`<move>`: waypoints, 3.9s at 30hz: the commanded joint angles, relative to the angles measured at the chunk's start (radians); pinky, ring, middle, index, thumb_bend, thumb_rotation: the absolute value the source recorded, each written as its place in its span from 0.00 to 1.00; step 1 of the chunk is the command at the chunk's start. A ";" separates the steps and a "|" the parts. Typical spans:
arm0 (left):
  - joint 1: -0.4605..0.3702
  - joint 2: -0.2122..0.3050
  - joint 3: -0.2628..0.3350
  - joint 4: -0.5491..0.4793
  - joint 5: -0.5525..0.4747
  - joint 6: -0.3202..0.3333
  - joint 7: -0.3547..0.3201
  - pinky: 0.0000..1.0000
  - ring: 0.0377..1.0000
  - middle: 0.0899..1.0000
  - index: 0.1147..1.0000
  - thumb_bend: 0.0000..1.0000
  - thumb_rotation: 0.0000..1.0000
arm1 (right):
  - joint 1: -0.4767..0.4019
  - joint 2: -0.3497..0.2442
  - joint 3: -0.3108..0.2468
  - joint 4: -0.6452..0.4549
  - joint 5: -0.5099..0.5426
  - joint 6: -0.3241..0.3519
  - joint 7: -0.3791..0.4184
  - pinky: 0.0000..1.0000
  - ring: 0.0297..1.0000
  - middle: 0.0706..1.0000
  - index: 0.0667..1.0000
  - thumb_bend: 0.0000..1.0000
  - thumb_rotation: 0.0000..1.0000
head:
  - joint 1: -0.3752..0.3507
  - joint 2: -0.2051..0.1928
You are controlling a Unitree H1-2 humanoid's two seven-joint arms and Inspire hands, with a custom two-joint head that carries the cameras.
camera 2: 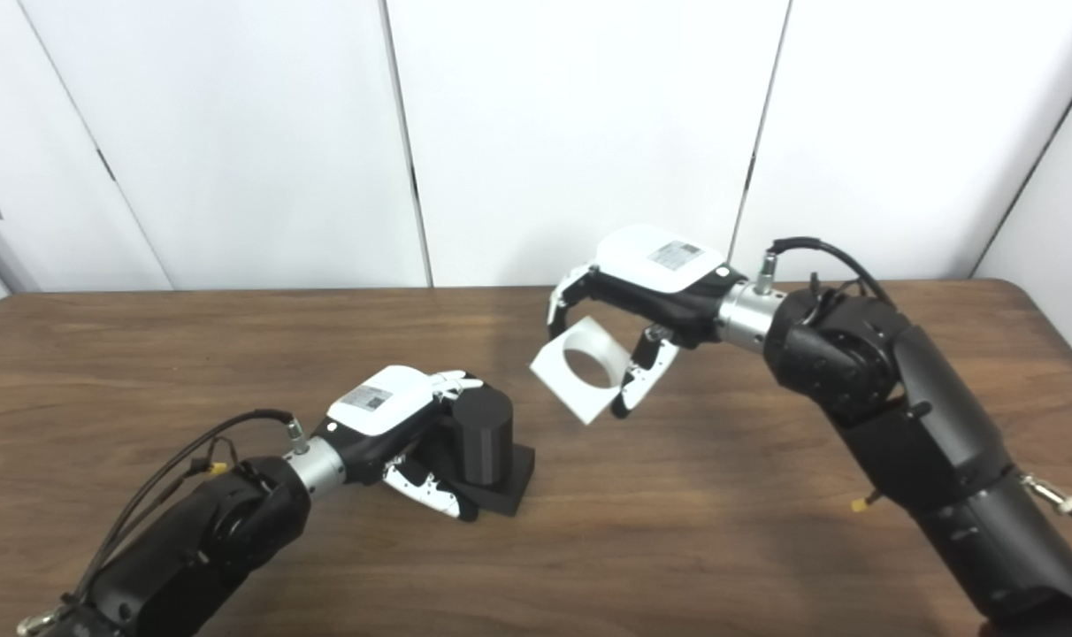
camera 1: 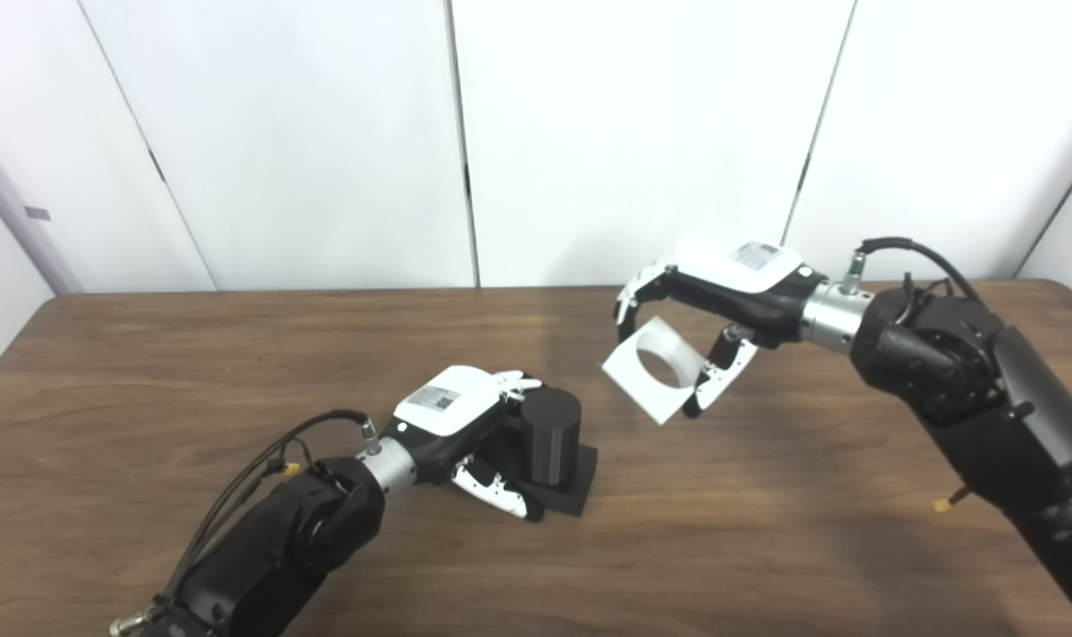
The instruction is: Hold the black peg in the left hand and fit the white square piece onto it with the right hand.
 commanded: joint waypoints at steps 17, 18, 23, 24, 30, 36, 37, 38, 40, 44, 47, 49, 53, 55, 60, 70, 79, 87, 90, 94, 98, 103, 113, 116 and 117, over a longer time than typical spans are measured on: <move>0.049 -0.030 -0.071 0.069 0.076 0.030 -0.100 0.86 0.93 0.89 0.43 0.52 0.08 | -0.093 0.082 0.016 -0.050 0.036 0.034 0.082 0.68 0.74 0.71 0.44 0.52 0.13 | 0.016 0.007; 0.049 -0.030 -0.071 0.069 0.077 0.030 -0.098 0.86 0.93 0.89 0.43 0.52 0.08 | -0.094 0.088 0.018 -0.047 0.036 0.030 0.082 0.68 0.74 0.71 0.44 0.52 0.13 | 0.015 0.007; 0.048 -0.034 -0.073 0.065 0.080 0.037 -0.105 0.86 0.93 0.89 0.43 0.52 0.08 | -0.094 0.111 0.033 -0.036 0.026 0.033 0.085 0.68 0.74 0.71 0.44 0.53 0.13 | 0.020 0.007; 0.047 -0.035 -0.074 0.065 0.080 0.038 -0.107 0.86 0.93 0.89 0.43 0.52 0.08 | -0.093 0.115 0.035 -0.032 0.025 0.032 0.085 0.68 0.74 0.71 0.44 0.53 0.13 | 0.022 0.008; 0.043 -0.036 -0.076 0.071 0.077 0.034 -0.109 0.87 0.93 0.89 0.43 0.52 0.08 | -0.094 0.144 0.053 0.002 0.003 0.038 0.072 0.69 0.74 0.72 0.44 0.52 0.13 | 0.024 0.007; 0.045 -0.037 -0.080 0.061 0.083 0.047 -0.117 0.87 0.93 0.89 0.43 0.52 0.08 | -0.097 0.180 0.066 0.057 -0.014 0.014 0.061 0.68 0.73 0.72 0.44 0.52 0.13 | 0.028 0.009; 0.045 -0.036 -0.081 0.059 0.084 0.048 -0.120 0.87 0.93 0.89 0.43 0.52 0.08 | -0.099 0.184 0.068 0.067 -0.013 0.010 0.060 0.68 0.73 0.72 0.44 0.52 0.13 | 0.028 0.009; 0.045 -0.035 -0.082 0.057 0.084 0.049 -0.122 0.87 0.93 0.89 0.43 0.52 0.08 | -0.100 0.186 0.069 0.073 -0.012 0.008 0.058 0.68 0.73 0.72 0.44 0.52 0.13 | 0.028 0.009; 0.044 -0.034 -0.083 0.055 0.081 0.047 -0.125 0.87 0.93 0.89 0.43 0.52 0.08 | -0.104 0.189 0.073 0.085 -0.015 0.003 0.053 0.68 0.73 0.72 0.44 0.52 0.13 | 0.028 0.009; 0.045 -0.034 -0.082 0.053 0.081 0.048 -0.124 0.86 0.93 0.89 0.43 0.52 0.08 | -0.108 0.191 0.079 0.098 -0.020 0.002 0.042 0.67 0.73 0.72 0.44 0.52 0.13 | 0.028 0.009; 0.046 -0.037 -0.081 0.059 0.080 0.045 -0.118 0.86 0.93 0.89 0.43 0.52 0.08 | -0.110 0.190 0.082 0.105 -0.024 0.001 0.035 0.67 0.73 0.72 0.44 0.52 0.13 | 0.028 0.009; 0.046 -0.038 -0.082 0.059 0.081 0.049 -0.120 0.87 0.93 0.89 0.43 0.52 0.08 | -0.111 0.191 0.083 0.112 -0.025 0.001 0.031 0.68 0.73 0.71 0.44 0.52 0.13 | 0.028 0.009; 0.046 -0.036 -0.085 0.055 0.085 0.051 -0.122 0.87 0.93 0.89 0.43 0.52 0.08 | -0.114 0.192 0.087 0.122 -0.027 -0.001 0.025 0.68 0.73 0.71 0.44 0.52 0.13 | 0.028 0.009; 0.046 -0.034 -0.085 0.049 0.086 0.053 -0.128 0.87 0.93 0.89 0.43 0.52 0.08 | -0.116 0.192 0.089 0.124 -0.028 0.001 0.024 0.68 0.73 0.71 0.44 0.52 0.13 | 0.029 0.018; 0.048 -0.034 -0.084 0.050 0.081 0.045 -0.120 0.86 0.92 0.89 0.43 0.52 0.08 | -0.117 0.194 0.095 0.134 -0.034 0.011 0.027 0.69 0.73 0.71 0.44 0.52 0.13 | 0.026 0.020; 0.049 -0.035 -0.086 0.034 0.081 0.058 -0.131 0.86 0.93 0.89 0.43 0.52 0.08 | -0.101 0.209 0.132 0.180 -0.063 -0.004 0.014 0.69 0.74 0.71 0.44 0.52 0.13 | 0.034 0.026; 0.046 -0.037 -0.086 0.030 0.076 0.072 -0.144 0.86 0.94 0.90 0.43 0.52 0.08 | -0.091 0.208 0.155 0.205 -0.075 -0.006 0.011 0.69 0.74 0.71 0.44 0.52 0.13 | 0.037 0.029; 0.045 -0.032 -0.083 0.032 0.077 0.066 -0.137 0.85 0.93 0.90 0.43 0.52 0.08 | -0.108 0.171 0.185 0.168 -0.103 0.098 0.114 0.69 0.78 0.78 0.56 0.71 0.21 | 0.032 0.035; 0.045 -0.032 -0.080 0.031 0.078 0.067 -0.135 0.85 0.93 0.90 0.43 0.52 0.08 | -0.113 0.153 0.188 0.154 -0.097 0.126 0.146 0.69 0.81 0.82 0.71 0.92 0.29 | 0.031 0.037; 0.047 -0.031 -0.076 0.031 0.078 0.065 -0.128 0.85 0.93 0.89 0.43 0.52 0.08 | -0.110 0.138 0.179 0.143 -0.091 0.134 0.162 0.71 0.82 0.83 0.75 0.96 0.30 | 0.029 0.039; 0.049 -0.030 -0.070 0.031 0.069 0.064 -0.128 0.86 0.93 0.89 0.43 0.52 0.08 | -0.106 0.128 0.168 0.137 -0.087 0.131 0.170 0.70 0.82 0.83 0.76 0.97 0.29 | 0.029 0.040; 0.050 -0.026 -0.068 0.029 0.069 0.068 -0.135 0.86 0.92 0.89 0.43 0.52 0.08 | -0.103 0.121 0.161 0.131 -0.092 0.132 0.177 0.70 0.82 0.84 0.77 0.97 0.29 | 0.028 0.043; 0.051 -0.020 -0.069 0.017 0.071 0.072 -0.143 0.86 0.93 0.90 0.43 0.52 0.08 | -0.090 0.108 0.135 0.106 -0.090 0.174 0.184 0.71 0.83 0.85 0.80 0.96 0.28 | 0.019 0.049; 0.052 -0.020 -0.067 0.018 0.067 0.070 -0.141 0.86 0.93 0.90 0.43 0.52 0.08 | -0.078 0.106 0.102 0.088 -0.089 0.188 0.155 0.70 0.81 0.84 0.79 0.92 0.22 | 0.016 0.047; 0.053 -0.020 -0.064 0.021 0.064 0.067 -0.137 0.86 0.93 0.89 0.43 0.52 0.08 | -0.069 0.106 0.077 0.082 -0.089 0.184 0.119 0.69 0.80 0.83 0.79 0.90 0.19 | 0.011 0.046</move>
